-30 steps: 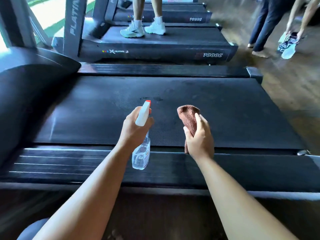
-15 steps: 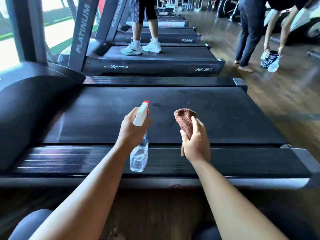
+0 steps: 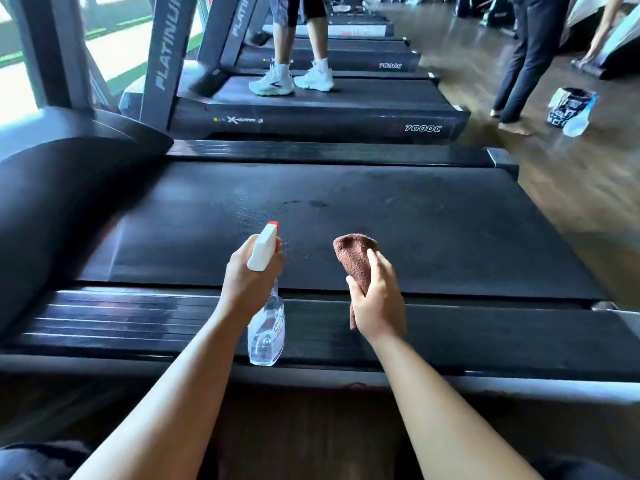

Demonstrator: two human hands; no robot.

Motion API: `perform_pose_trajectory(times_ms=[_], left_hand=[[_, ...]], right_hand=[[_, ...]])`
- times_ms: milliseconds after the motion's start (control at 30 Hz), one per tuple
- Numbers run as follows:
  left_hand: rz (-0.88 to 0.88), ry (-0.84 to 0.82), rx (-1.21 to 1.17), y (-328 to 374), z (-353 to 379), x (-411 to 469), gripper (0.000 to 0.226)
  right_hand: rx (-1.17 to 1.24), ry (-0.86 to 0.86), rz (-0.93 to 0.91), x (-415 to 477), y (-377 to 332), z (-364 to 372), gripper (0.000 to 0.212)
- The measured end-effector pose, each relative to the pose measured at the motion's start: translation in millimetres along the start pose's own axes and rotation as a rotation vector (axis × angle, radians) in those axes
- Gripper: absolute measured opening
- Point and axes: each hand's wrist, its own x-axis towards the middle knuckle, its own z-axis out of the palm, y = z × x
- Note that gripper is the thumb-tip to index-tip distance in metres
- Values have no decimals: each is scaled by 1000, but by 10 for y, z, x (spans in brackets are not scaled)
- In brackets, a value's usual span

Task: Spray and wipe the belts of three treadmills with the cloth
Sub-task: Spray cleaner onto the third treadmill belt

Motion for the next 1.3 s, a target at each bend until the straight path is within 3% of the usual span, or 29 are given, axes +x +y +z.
perform_pose_trajectory(times_ms=[367,767,933,1100,1300], left_hand=[[-66,64,3,-512,-305,619,17],[-94,152,-17,-873,-729,1020,14],[-91,235,18,-935,-863,1127,5],[-100,271,15,-1007,-1000,1217,13],[-159,365,27,-1091,-1146,1361,12]], right_hand=[[-19,-161,61,469,-33,949,64],[-104,-350,-30,679,-56,2002,64],[-230,-370,-52,643,205,2176,62],[-390,-322,-115,630,344,2319,64],[-451,-429,-46,672,383,2351,64]])
